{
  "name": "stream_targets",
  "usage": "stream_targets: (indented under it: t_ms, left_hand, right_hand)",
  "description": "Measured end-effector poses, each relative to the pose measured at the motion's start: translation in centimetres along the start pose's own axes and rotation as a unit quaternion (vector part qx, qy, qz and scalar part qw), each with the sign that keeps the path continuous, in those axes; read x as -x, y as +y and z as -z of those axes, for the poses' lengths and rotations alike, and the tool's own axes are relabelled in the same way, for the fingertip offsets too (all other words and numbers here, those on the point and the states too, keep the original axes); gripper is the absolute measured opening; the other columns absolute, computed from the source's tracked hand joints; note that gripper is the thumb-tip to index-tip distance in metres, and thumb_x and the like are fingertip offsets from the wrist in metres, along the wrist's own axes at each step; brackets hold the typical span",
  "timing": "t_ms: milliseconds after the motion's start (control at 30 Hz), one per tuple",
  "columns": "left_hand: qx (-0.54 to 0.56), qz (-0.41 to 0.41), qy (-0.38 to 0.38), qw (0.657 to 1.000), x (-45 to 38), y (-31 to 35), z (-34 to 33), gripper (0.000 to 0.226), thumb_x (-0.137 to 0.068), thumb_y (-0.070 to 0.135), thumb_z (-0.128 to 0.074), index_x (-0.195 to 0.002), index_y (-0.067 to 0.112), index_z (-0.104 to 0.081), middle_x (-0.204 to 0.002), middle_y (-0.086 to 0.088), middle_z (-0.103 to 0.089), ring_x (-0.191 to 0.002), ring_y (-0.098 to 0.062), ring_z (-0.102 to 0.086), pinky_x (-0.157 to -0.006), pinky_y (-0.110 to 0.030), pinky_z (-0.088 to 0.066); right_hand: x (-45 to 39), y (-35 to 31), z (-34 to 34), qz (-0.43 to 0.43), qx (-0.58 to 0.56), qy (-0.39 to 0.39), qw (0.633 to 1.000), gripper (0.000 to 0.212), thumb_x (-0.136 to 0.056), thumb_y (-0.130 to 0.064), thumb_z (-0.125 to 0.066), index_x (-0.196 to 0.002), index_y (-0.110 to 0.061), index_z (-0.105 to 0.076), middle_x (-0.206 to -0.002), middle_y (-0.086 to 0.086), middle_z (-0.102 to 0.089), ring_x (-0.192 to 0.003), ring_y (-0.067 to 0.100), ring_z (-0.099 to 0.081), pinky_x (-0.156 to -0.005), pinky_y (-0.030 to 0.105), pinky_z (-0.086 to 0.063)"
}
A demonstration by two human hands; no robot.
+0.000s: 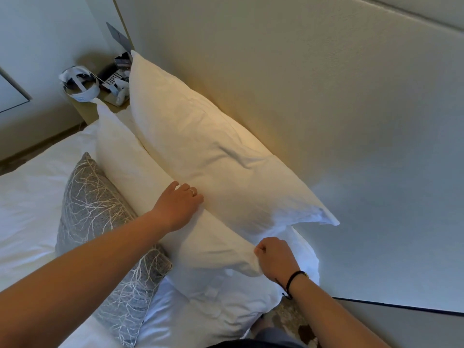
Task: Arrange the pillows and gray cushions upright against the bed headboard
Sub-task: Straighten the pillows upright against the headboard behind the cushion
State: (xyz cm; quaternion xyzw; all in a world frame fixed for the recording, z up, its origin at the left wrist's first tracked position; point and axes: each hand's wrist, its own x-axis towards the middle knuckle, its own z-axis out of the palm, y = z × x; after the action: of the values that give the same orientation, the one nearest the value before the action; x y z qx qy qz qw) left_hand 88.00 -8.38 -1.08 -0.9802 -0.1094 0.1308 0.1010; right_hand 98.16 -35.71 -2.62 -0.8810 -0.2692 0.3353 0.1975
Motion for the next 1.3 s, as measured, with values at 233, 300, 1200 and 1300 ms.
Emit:
stream_targets:
  t_ms: [233,300,1200,1300]
  left_hand:
    - [0.096,0.029,-0.005,0.995,-1.3,1.3,2.8,0.034,-0.095,0.043,-0.047,-0.127,0.031,-0.052,-0.123,0.004,-0.059,-0.112,-0.021,-0.056,-0.091,-0.037,-0.042]
    - [0.123,0.041,0.016,0.991,-1.9,1.6,4.2,0.037,-0.095,0.044,-0.047,-0.130,0.031,-0.049,-0.125,0.003,-0.059,-0.113,-0.021,-0.056,-0.092,-0.037,-0.043]
    - [-0.023,0.009,0.064,0.998,-13.0,1.5,12.3,0.025,-0.089,0.007,-0.051,-0.107,0.018,-0.066,-0.096,0.000,-0.067,-0.088,-0.021,-0.062,-0.070,-0.030,-0.042]
    - [0.021,0.013,0.106,0.994,-12.6,1.1,12.0,0.029,-0.090,0.011,-0.054,-0.114,0.021,-0.068,-0.102,0.002,-0.070,-0.091,-0.018,-0.063,-0.075,-0.030,-0.051]
  right_hand:
    - [0.8,-2.1,4.8,0.131,0.118,0.120,0.977,0.019,-0.095,-0.038,-0.048,-0.099,-0.025,-0.061,-0.092,-0.012,-0.064,-0.083,0.008,-0.059,-0.069,0.023,-0.044]
    - [0.7,-3.0,6.9,0.182,0.080,0.192,0.961,0.022,-0.092,-0.043,-0.055,-0.102,-0.026,-0.063,-0.093,-0.013,-0.062,-0.087,0.007,-0.057,-0.073,0.020,-0.042]
    - [-6.8,-2.6,12.9,0.043,-0.058,0.078,0.994,0.038,-0.096,-0.035,-0.051,-0.129,-0.019,-0.040,-0.111,0.004,-0.061,-0.092,0.021,-0.058,-0.070,0.028,-0.043]
    - [-5.9,-1.9,13.8,0.072,-0.067,0.128,0.987,0.007,-0.088,-0.021,-0.054,-0.088,-0.025,-0.048,-0.090,-0.002,-0.058,-0.071,0.012,-0.050,-0.057,0.023,-0.035]
